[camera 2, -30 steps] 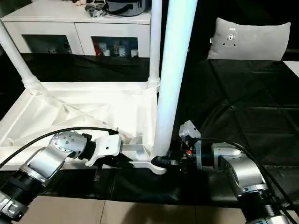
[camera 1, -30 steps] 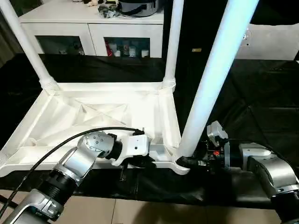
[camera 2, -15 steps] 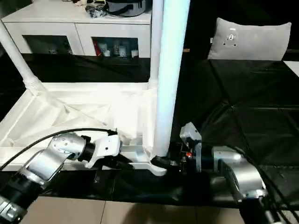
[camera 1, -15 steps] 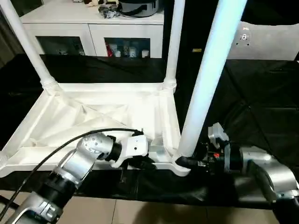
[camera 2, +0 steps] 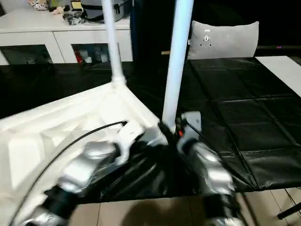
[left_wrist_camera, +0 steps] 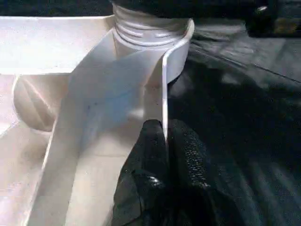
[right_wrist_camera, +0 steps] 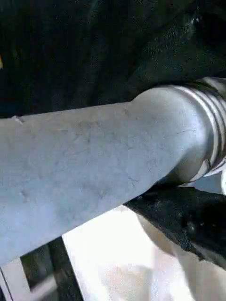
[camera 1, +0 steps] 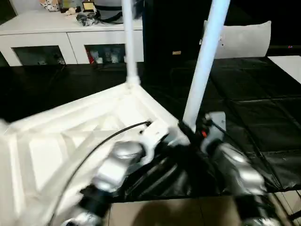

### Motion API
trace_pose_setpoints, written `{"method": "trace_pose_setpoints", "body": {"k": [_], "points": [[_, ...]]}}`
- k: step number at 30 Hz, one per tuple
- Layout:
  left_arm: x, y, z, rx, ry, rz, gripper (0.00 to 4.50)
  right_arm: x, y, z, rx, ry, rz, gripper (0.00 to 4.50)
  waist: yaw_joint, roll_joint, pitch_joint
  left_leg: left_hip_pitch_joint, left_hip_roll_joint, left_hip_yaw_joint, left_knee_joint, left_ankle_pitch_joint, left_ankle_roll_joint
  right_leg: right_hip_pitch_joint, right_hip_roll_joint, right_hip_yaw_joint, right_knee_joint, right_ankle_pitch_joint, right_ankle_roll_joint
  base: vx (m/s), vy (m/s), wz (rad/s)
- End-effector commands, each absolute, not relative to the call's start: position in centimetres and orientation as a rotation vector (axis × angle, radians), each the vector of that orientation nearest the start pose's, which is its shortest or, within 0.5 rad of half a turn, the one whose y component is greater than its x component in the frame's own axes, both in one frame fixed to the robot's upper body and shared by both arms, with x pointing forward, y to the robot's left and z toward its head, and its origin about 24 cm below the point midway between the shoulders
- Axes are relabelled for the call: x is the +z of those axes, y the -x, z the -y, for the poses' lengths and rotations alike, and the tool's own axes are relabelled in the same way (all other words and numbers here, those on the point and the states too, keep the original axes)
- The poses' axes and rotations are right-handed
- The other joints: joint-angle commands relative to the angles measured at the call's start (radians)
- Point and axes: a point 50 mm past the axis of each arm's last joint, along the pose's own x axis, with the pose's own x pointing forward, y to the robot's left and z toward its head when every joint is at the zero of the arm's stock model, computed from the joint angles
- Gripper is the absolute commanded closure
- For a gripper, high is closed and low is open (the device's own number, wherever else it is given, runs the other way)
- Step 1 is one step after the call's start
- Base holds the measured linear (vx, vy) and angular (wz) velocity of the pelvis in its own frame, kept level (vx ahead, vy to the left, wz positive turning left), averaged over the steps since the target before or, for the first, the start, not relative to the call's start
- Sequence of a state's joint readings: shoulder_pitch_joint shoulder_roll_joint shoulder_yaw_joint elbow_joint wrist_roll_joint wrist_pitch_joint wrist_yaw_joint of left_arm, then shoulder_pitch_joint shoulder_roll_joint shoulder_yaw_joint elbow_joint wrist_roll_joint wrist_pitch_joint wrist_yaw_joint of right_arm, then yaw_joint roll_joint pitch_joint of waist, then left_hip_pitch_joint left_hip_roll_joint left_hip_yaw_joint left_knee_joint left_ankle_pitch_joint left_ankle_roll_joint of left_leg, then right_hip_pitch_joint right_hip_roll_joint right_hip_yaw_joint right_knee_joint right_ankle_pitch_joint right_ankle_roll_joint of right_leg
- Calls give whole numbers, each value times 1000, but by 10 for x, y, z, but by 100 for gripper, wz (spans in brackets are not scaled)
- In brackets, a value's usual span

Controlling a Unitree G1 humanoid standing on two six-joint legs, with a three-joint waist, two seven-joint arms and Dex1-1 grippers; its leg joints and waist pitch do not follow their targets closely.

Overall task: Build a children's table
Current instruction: Rotate leg to tighten

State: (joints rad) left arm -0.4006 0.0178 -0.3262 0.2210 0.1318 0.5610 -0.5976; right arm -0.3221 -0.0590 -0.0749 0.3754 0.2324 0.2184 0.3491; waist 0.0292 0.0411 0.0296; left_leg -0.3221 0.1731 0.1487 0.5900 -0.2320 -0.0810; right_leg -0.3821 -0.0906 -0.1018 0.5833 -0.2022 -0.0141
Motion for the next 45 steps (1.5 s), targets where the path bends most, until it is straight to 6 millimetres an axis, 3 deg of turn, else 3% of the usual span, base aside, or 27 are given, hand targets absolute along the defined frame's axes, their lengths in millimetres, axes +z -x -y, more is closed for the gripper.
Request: {"method": "trace_pose_setpoints", "body": {"k": [1, 3, 4, 5, 6, 7, 9, 15, 18, 25, 28, 35, 39, 45], "points": [[46, -278, -13, -1030, -244, -403, 450, 7, -304, 132, 312, -258, -330, 133, 7, -13, -31, -23, 39, -15, -88, -251, 54, 33, -66, 48, -107, -477, -80, 0, 0, 0], [43, -278, -19, -1028, -280, -413, 450, 12, -305, 132, 310, -307, -290, 116, 11, -6, -36, -27, 45, -14, -89, -210, 65, 38, -63, 54, -90, -339, -128, 0, 0, 0], [42, -278, -21, -1026, -292, -416, 450, 14, -305, 132, 312, -318, -279, 109, 13, -8, -38, -26, 48, -12, -88, -191, 75, 39, -64, 56, -84, -282, -155, 0, 0, 0], [40, -279, -25, -1019, -309, -420, 450, 16, -305, 132, 325, -316, -264, 96, 14, -5, -40, -27, 49, -13, -86, -175, 77, 41, -64, 56, -80, -256, -168, 0, 0, 0], [40, -279, -26, -1015, -318, -423, 450, 17, -305, 132, 334, -312, -256, 84, 15, -8, -44, -30, 48, -11, -83, -151, 82, 45, -64, 56, -76, -221, -177, 0, 0, 0], [38, -280, -30, -1005, -335, -426, 450, 19, -305, 133, 343, -297, -239, 76, 20, -5, -44, -33, 47, -8, -77, -89, 102, 45, -65, 56, -68, -148, -206, 0, 0, 0], [35, -283, -38, -994, -370, -437, 450, 24, -304, 137, 389, -253, -199, 62, 27, -4, -47, -34, 45, -8, -73, -68, 112, 50, -65, 54, -65, -123, -210, 0, 0, 0], [28, -286, -58, -1046, -465, -465, 450, 41, -294, 157, 599, -156, -124, 8, 36, -5, -41, -34, 48, -7, -79, -129, 114, 50, -65, 54, -75, -211, -184, 0, 0, 0], [25, -285, -63, -1079, -475, -481, 450, 46, -290, 166, 685, -111, -125, 8, 36, -4, -41, -33, 50, -8, -80, -133, 110, 50, -64, 54, -75, -213, -183, 0, 0, 0], [22, -279, -87, -1291, -588, -525, 450, 62, -276, 190, 965, 40, -194, 8, 39, -6, -44, -35, 49, -8, -73, -96, 143, 53, -66, 54, -66, -160, -212, 0, 0, 0], [21, -276, -93, -1357, -616, -538, 450, 65, -276, 191, 1012, 47, -209, 8, 38, -7, -43, -33, 51, -6, -74, -104, 140, 50, -66, 54, -68, -181, -220, 0, 0, 0], [22, -266, -105, -1523, -686, -571, 450, 68, -269, 188, 1190, 55, -288, 86, 47, -7, -43, -28, 56, -7, -76, -107, 128, 49, -67, 56, -63, -173, -230, 0, 0, 0], [22, -265, -109, -1576, -717, -581, 450, 68, -268, 186, 1243, 52, -310, 121, 58, -11, -44, -28, 55, -3, -73, -87, 125, 49, -68, 57, -60, -162, -235, 0, 0, 0], [24, -266, -112, -1610, -742, -579, 450, 68, -267, 183, 1301, 51, -340, 180, 65, -8, -46, -26, 57, -4, -73, -87, 114, 49, -68, 57, -57, -158, -233, 0, 0, 0]]}}
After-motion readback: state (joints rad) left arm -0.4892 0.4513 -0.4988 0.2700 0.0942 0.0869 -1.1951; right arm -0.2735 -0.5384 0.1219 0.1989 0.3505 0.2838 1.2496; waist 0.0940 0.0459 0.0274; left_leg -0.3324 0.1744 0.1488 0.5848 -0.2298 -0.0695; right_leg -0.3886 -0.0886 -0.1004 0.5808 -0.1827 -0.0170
